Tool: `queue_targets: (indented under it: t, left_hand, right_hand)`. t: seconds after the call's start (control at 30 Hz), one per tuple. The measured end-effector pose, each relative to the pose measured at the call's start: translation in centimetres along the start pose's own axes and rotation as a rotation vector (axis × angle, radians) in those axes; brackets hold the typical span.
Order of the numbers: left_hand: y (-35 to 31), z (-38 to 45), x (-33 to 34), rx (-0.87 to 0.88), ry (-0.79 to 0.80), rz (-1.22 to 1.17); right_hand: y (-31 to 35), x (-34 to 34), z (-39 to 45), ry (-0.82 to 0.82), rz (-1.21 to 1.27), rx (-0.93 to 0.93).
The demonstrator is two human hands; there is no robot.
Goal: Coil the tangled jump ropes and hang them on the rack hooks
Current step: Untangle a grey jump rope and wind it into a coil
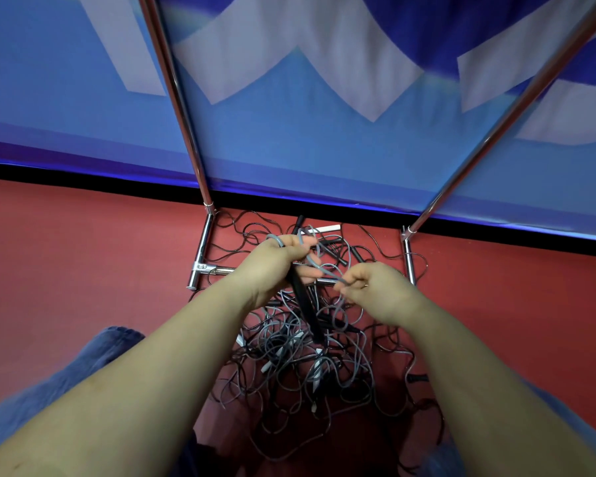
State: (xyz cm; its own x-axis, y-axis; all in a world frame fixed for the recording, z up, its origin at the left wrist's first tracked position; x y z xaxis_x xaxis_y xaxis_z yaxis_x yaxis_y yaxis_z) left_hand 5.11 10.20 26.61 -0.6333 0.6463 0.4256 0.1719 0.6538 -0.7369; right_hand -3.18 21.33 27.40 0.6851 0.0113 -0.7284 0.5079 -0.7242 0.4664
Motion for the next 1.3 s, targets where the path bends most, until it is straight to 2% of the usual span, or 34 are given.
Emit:
queue_targets:
  t: [0.2, 0.43, 0.6, 0.67, 0.7, 0.83, 0.9, 0.97, 1.1, 1.2, 1.3]
  left_hand:
    - [1.3, -0.3, 1.5, -0.091, 0.143, 0.045]
    - [3.2, -1.2, 2.4, -0.156, 0.293, 0.338]
    - [3.2, -1.1, 1.9, -0.164, 0.242, 0.338]
    - [2.7, -0.9, 1.6, -0.131, 0.191, 0.293]
    - [2.3, -0.8, 1.4, -0.114, 0.161, 0.255]
    - [0.9, -0.2, 0.1, -0.041, 0.011, 0.080]
    - [0.3, -0.1, -0.5, -0.027, -0.035, -0.015]
    - [0.0, 0.0, -0.7, -0.030, -0.046, -0.107]
    - [-0.7, 0.0, -0.2, 0.007, -0.034, -0.220]
    - [0.2, 0.0, 0.6, -0.009, 0.046, -0.021]
    - [1.7, -0.5, 1.5, -0.020, 0.198, 0.444]
  right_hand:
    - [-0.6, -0.9, 0.0, -0.064, 0.287, 0.064]
    - [-0.9, -1.1, -0.3, -0.040, 0.904, 0.181]
    - [-1.7, -2.0, 0.0, -0.125, 1.192, 0.203]
    - [-1.5, -2.1, 0.1, -0.113, 1.192, 0.177]
    - [-1.3, -2.0, 0.1, -0.090, 1.111, 0.163]
    - [-0.2, 0.0, -0.2, 0.063, 0.224, 0.050]
    - [0.1, 1.6, -0.4, 0.163, 0.086, 0.015]
    - [0.2, 1.5, -0.4, 0.145, 0.094, 0.003]
    - [0.0, -0.6, 0.1, -0.025, 0.250, 0.002]
    - [-0.3, -1.4, 0.2, -0.090, 0.556, 0.052]
    - [-0.8, -2.2, 0.0, -0.142, 0.818, 0.104]
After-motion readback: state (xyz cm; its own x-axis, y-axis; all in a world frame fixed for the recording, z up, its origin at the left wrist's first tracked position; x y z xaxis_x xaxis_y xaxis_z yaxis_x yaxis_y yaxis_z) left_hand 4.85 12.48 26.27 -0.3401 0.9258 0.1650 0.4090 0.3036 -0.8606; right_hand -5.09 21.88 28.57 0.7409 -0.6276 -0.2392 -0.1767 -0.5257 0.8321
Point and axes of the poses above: each hand's wrist, its own z-axis towards the middle knuckle, its own x-axis out of the palm, y = z × x, the point moved 9 cm from there along z, towards the middle knuckle, and after that the axes turned 12 degrees about -z, right-handed, at the moved point
